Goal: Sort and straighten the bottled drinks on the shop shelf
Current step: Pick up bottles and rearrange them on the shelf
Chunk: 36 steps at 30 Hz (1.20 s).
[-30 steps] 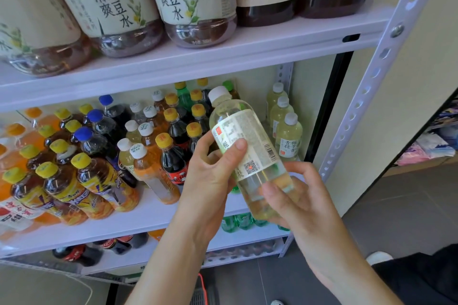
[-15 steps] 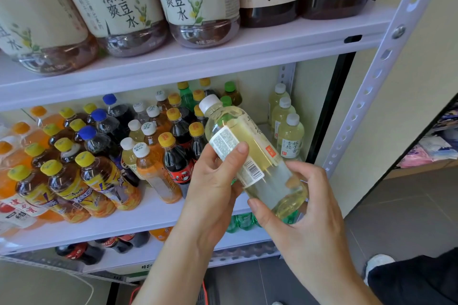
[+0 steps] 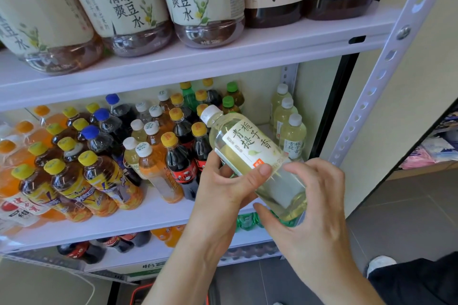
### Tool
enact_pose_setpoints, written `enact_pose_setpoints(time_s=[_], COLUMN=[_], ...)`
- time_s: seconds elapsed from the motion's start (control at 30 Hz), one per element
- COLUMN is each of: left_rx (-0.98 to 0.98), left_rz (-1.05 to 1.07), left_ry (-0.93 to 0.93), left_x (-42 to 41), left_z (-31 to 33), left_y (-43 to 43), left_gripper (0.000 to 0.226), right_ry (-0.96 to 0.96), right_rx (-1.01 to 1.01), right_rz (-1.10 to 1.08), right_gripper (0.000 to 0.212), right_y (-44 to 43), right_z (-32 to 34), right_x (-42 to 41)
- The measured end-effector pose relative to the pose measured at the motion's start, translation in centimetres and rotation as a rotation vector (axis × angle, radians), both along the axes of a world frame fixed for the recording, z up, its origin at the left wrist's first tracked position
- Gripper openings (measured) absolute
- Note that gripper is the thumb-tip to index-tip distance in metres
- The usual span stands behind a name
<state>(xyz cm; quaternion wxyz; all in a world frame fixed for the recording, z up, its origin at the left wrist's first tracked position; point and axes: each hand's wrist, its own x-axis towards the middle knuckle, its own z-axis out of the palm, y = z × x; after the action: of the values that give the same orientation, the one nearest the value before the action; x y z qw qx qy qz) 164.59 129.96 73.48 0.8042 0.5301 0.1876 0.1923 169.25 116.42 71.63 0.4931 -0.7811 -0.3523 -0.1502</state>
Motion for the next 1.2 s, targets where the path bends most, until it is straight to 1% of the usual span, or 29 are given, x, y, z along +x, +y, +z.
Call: enact_pose_setpoints(time_s=[0.03, 0.07, 0.13, 0.17, 0.2, 0.23, 0.27, 0.3, 0.33, 0.37, 0.4, 0.43, 0.47, 0.5, 0.53, 0.6, 0.73, 0.8, 0.87, 0.93, 0.97, 1.0, 1.03, 1.07, 1.1, 1.13, 1.17, 1.2], left_rx=[-0.005, -0.012, -0.039, -0.052, -0.063, -0.067, -0.066, -0.065, -0.066, -0.065, -0.066, -0.069, -0.078, -0.091, -0.107, -0.117, -0.007, 0.027, 0.046, 0.035, 0.026, 0.02, 0.018, 0.02, 0.027, 0.039, 0.053, 0.065], left_rz=[0.008, 0.004, -0.032, -0.051, -0.065, -0.072, -0.075, -0.076, -0.078, -0.08, -0.082, -0.083, -0.084, -0.081, -0.071, -0.036, 0.05, 0.092, 0.104, 0.099, 0.105, 0.117, 0.132, 0.146, 0.159, 0.174, 0.187, 0.194], left_ry=[-0.018, -0.041, -0.092, -0.112, -0.125, -0.133, -0.14, -0.146, -0.149, -0.15, -0.148, -0.143, -0.133, -0.117, -0.093, -0.039, 0.029, 0.04, 0.047, 0.066, 0.068, 0.063, 0.049, 0.029, 0.008, -0.011, -0.03, -0.049], left_x=[0.0, -0.1, -0.3, -0.3, -0.3, -0.4, -0.4, -0.4, -0.4, -0.4, -0.4, -0.4, -0.3, -0.2, -0.1, 0.1, 0.2, 0.1, 0.0, 0.0, 0.0, 0.1, 0.1, 0.1, 0.0, 0.0, 0.0, 0.0], left_z=[0.0, 0.1, 0.2, 0.3, 0.4, 0.4, 0.4, 0.4, 0.3, 0.3, 0.3, 0.3, 0.3, 0.3, 0.4, 0.7, 1.3, 1.3, 1.3, 1.4, 1.5, 1.5, 1.6, 1.5, 1.5, 1.5, 1.5, 1.6], left_y=[0.3, 0.6, 1.1, 1.4, 1.5, 1.6, 1.6, 1.7, 1.7, 1.7, 1.7, 1.8, 1.8, 1.8, 1.9, 2.2, 2.8, 3.2, 3.5, 3.5, 3.5, 3.4, 3.4, 3.4, 3.4, 3.5, 3.5, 3.5], left_gripper=[0.07, 0.071, 0.079, 0.082, 0.083, 0.083, 0.083, 0.083, 0.083, 0.083, 0.082, 0.08, 0.076, 0.071, 0.065, 0.057, 0.057, 0.057, 0.051, 0.056, 0.06, 0.062, 0.059, 0.051, 0.042, 0.035, 0.034, 0.038], right_ry=[0.109, 0.283, 0.691, 0.836, 0.906, 1.06, 1.26, 1.386, 1.456, 1.453, 1.444, 1.465, 1.462, 1.422, 1.37, 1.222, 0.923, 0.7, 0.468, 0.25, 0.166, 0.132, 0.152, 0.216, 0.328, 0.486, 0.655, 0.818], right_rx=[0.019, 0.063, 0.186, 0.179, 0.2, 0.332, 0.409, 0.437, 0.387, 0.305, 0.312, 0.364, 0.396, 0.399, 0.387, 0.336, 0.295, 0.235, 0.133, 0.066, 0.044, 0.035, 0.035, 0.044, 0.073, 0.121, 0.172, 0.211], right_rz=[0.055, 0.123, 0.236, 0.385, 0.482, 0.441, 0.471, 0.515, 0.515, 0.558, 0.586, 0.586, 0.635, 0.658, 0.656, 0.564, 0.418, 0.323, 0.229, 0.163, 0.145, 0.146, 0.165, 0.199, 0.254, 0.329, 0.404, 0.465], right_gripper=[0.072, 0.068, 0.056, 0.049, 0.042, 0.04, 0.039, 0.036, 0.03, 0.022, 0.028, 0.041, 0.053, 0.06, 0.063, 0.06, 0.068, 0.072, 0.078, 0.083, 0.084, 0.085, 0.085, 0.081, 0.076, 0.07, 0.066, 0.065], right_y=[-0.5, -0.6, 0.3, -0.3, -0.9, -0.9, -1.0, -1.1, -0.8, -0.6, -0.1, -0.2, -0.3, -0.8, -0.8, -0.6, -0.3, -0.4, -0.4, -0.1, 0.0, 0.0, -0.1, -0.2, -0.4, -0.3, -0.3, -0.2], right_z=[0.3, 0.9, 1.6, 1.2, 0.0, -0.8, -0.1, 0.6, 1.0, 1.1, 1.0, 0.9, 1.0, 1.0, 1.0, 1.3, 1.2, 0.8, 0.4, 0.0, -0.3, -0.4, -0.3, -0.2, -0.1, 0.3, 0.6, 0.8], right_x=[0.1, 0.5, 1.5, 1.8, 2.2, 3.0, 3.1, 2.8, 2.6, 2.3, 2.5, 2.5, 2.3, 1.8, 1.5, 0.9, 0.1, 0.1, 0.4, 0.5, 0.5, 0.5, 0.4, 0.4, 0.6, 1.0, 1.4, 2.0])
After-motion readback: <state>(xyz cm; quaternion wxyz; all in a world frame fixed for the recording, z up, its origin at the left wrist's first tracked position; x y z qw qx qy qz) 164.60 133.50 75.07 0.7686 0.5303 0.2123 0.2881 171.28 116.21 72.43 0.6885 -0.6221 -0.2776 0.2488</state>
